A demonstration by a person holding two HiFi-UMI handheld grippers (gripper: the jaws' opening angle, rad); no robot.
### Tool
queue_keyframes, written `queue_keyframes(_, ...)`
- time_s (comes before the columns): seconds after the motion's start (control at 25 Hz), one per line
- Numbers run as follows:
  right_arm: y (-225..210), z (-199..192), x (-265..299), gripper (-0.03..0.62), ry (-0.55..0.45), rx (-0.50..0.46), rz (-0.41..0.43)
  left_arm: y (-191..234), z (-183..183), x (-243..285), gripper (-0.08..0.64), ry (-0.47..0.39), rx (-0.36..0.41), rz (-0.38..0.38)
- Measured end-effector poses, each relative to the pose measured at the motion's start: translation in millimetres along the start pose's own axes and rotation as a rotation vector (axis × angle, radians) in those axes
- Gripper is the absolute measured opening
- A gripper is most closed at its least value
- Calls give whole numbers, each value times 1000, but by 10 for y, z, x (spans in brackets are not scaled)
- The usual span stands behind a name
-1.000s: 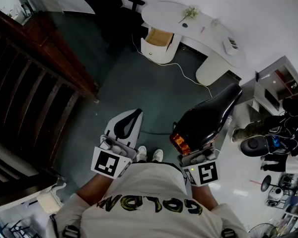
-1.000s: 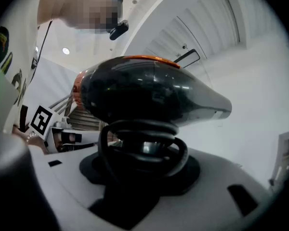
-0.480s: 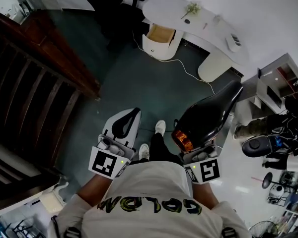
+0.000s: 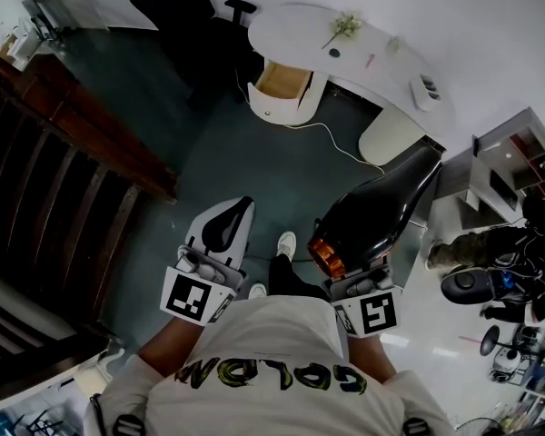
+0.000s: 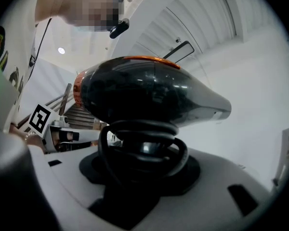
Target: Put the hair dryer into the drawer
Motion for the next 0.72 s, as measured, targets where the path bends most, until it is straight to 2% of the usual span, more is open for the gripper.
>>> queue_keyframes(0.4,-1136,-153,698,245,3,9,6,217,-169,1342,15,8,38,-11)
queue_keyframes(0.72,-1596,-289,1172,245,21,4,32,512,-299,1888,15,19,34,24)
Point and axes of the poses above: the fingertips, and each gripper's own axes: x forward along the fingers, y to its left, z out of its top, the point moved 4 cm from there along -x, backward along the fingers, and after that the axes turned 8 degrees about -y, right-handed, at the moved point
